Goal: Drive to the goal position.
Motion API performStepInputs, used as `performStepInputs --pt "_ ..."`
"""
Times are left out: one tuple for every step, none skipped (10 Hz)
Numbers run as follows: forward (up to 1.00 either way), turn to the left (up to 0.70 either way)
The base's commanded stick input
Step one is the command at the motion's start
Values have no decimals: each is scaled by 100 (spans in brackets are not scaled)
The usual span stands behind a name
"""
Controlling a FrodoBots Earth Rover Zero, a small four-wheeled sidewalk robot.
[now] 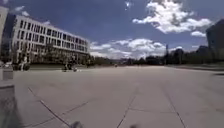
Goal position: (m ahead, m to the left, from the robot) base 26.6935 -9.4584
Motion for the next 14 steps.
performStepInputs --pt "70 0" --pt "70 0" --pt "70 0" --pt "70 0" --pt "70 0" --pt "70 0" --pt "70 0" --pt "70 0" --pt "70 0" --pt "70 0" --pt "70 0" --pt "70 0" --pt "70 0" --pt "70 0"
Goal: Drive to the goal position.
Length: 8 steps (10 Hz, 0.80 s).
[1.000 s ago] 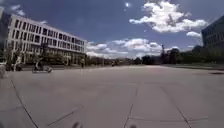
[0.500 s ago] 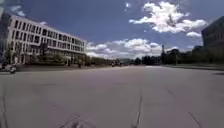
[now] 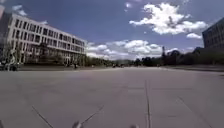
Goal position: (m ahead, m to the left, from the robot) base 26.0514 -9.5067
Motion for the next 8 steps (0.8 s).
performStepInputs --pt "70 0" --pt "70 0" --pt "70 0" --pt "70 0" --pt "70 0" --pt "70 0" --pt "70 0" --pt "70 0"
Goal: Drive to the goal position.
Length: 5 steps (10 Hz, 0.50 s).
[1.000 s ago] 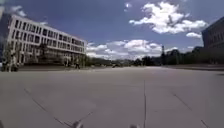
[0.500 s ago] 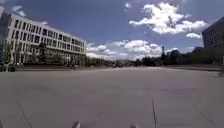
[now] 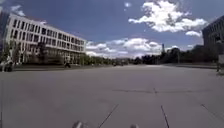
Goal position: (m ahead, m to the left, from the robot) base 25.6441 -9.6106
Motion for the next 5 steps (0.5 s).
performStepInputs --pt "70 0" --pt "70 0" --pt "70 0" --pt "70 0" --pt "70 0"
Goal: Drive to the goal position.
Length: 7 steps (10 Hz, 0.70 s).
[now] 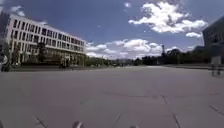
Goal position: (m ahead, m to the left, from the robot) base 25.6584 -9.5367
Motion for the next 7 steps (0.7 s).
performStepInputs --pt "70 0" --pt "70 0" --pt "70 0" --pt "70 0" --pt "70 0" --pt "70 0" --pt "70 0"
